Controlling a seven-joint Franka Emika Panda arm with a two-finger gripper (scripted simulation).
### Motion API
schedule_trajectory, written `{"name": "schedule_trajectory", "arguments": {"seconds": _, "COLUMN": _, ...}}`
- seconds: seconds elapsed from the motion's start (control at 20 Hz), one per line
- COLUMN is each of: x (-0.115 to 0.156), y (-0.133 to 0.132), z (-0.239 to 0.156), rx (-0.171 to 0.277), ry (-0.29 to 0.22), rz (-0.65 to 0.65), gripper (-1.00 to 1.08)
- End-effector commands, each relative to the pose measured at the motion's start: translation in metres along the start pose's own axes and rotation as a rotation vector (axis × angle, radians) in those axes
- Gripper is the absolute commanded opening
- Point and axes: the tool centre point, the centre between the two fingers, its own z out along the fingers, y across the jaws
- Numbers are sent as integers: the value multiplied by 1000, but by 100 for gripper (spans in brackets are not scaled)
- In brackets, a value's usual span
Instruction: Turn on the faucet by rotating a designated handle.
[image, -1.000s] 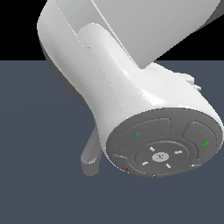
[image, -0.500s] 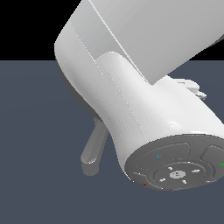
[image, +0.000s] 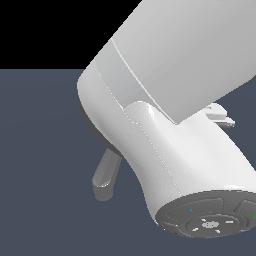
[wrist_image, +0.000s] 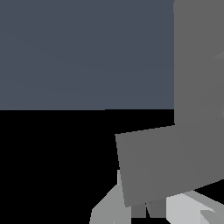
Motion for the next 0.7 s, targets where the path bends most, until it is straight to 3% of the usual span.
{"name": "schedule_trajectory", "arguments": {"seconds": 0.0, "x": 8, "y": 1, "z": 1, "rx": -7, "ry": 2, "rz": 1, "gripper": -100}}
{"name": "schedule_trajectory", "arguments": {"seconds": 0.65, "x": 39, "y": -6, "z": 2, "rx": -13, "ry": 4, "rz": 1, "gripper": -100}}
